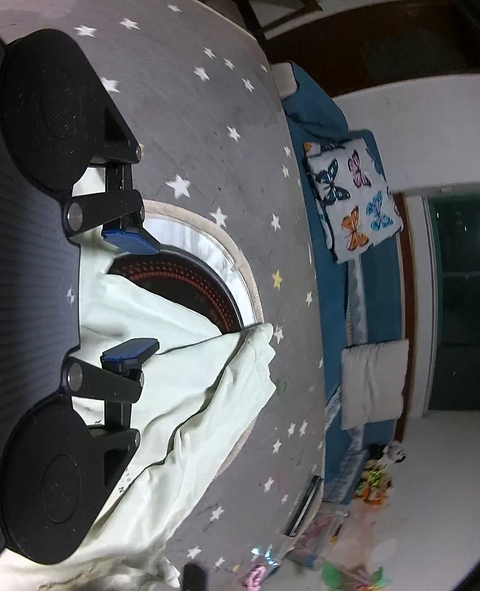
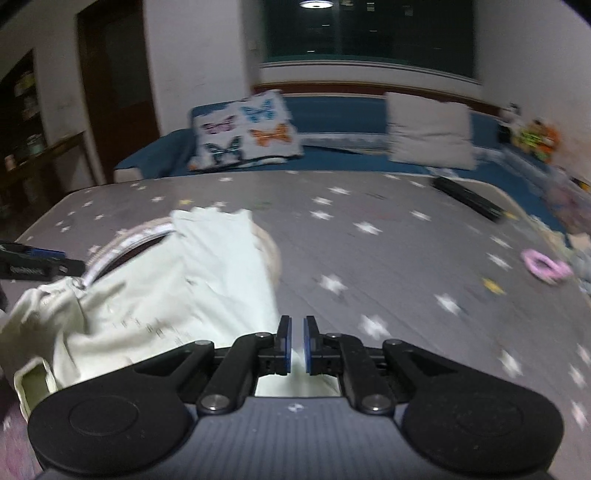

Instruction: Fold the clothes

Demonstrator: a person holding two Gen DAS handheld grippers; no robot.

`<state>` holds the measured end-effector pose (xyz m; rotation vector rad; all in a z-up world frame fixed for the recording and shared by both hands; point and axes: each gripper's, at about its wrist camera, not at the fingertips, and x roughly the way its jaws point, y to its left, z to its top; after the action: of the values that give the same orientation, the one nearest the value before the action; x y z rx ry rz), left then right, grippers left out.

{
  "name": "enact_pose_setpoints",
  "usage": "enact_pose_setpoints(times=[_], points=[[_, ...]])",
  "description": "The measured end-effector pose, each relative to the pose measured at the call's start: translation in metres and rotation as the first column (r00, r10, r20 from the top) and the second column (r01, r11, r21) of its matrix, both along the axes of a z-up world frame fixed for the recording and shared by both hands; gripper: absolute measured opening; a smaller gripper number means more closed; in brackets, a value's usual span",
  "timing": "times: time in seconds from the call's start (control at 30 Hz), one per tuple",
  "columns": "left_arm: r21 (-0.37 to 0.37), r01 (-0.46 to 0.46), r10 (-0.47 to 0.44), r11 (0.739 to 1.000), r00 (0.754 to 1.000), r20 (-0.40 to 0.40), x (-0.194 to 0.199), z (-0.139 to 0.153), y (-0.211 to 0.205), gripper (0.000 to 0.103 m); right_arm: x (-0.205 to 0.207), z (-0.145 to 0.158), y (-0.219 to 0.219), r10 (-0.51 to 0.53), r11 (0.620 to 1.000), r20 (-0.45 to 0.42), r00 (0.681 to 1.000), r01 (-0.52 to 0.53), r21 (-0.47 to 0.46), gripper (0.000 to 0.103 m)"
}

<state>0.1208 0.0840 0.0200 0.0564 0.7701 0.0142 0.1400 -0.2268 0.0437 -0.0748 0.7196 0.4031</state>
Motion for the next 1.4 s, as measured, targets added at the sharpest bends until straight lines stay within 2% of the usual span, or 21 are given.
enact_pose_setpoints(times=[0.3, 0.47, 0.77, 0.8, 0.83, 0.87, 1.03, 1.1, 1.17, 1.27, 1.4], points=[[-0.012, 0.021, -0.022, 1.0, 0.999, -0.041, 0.049, -0.015, 0.001, 0.051, 0.098, -0.022, 0.07, 0.096, 0.994, -0.071, 0.993, -0.092, 0.059, 0.008], [-0.022, 0.032, -0.034, 0.999, 0.997, -0.063, 0.07, -0.028, 0.002, 0.051, 0.144, -0.039, 0.094, 0.118, 0.992, -0.076, 0.99, -0.114, 0.057, 0.022], [-0.014, 0.075, -0.076, 0.997, 0.995, -0.066, 0.088, -0.039, 0.0, 0.051, 0.177, -0.066, 0.116, 0.126, 0.992, -0.06, 0.99, -0.124, 0.027, 0.022], [-0.016, 0.076, -0.077, 0.997, 0.995, -0.068, 0.09, -0.04, 0.0, 0.051, 0.177, -0.067, 0.118, 0.135, 0.991, -0.056, 0.989, -0.133, 0.026, 0.021], [-0.018, 0.078, -0.079, 0.997, 0.994, -0.07, 0.091, -0.04, -0.001, 0.05, 0.176, -0.067, 0.121, 0.142, 0.99, -0.054, 0.988, -0.141, 0.018, 0.006], [-0.018, 0.079, -0.08, 0.997, 0.994, -0.073, 0.092, -0.041, -0.001, 0.05, 0.174, -0.067, 0.123, 0.144, 0.99, -0.055, 0.988, -0.144, 0.006, 0.001], [-0.015, 0.074, -0.075, 0.997, 0.995, -0.071, 0.094, -0.039, 0.0, 0.05, 0.162, -0.052, 0.11, 0.077, 0.996, 0.034, 0.996, -0.076, -0.045, 0.001], [-0.013, 0.071, -0.072, 0.997, 0.995, -0.069, 0.095, -0.038, 0.001, 0.05, 0.16, -0.045, 0.093, 0.007, 0.998, 0.064, 0.998, -0.003, -0.059, 0.001], [-0.012, 0.07, -0.071, 0.997, 0.995, -0.068, 0.096, -0.037, 0.001, 0.05, 0.157, -0.039, 0.077, -0.059, 0.991, 0.114, 0.992, 0.072, -0.116, 0.001], [-0.012, 0.076, -0.077, 0.997, 0.995, -0.067, 0.099, -0.036, 0.0, 0.05, 0.153, -0.035, 0.049, -0.169, 0.963, 0.14, 0.975, 0.194, -0.189, 0.001], [-0.014, 0.094, -0.095, 0.995, 0.993, -0.072, 0.104, -0.039, -0.007, 0.05, 0.15, -0.042, 0.019, -0.253, 0.952, 0.067, 0.965, 0.26, -0.158, 0.001]])
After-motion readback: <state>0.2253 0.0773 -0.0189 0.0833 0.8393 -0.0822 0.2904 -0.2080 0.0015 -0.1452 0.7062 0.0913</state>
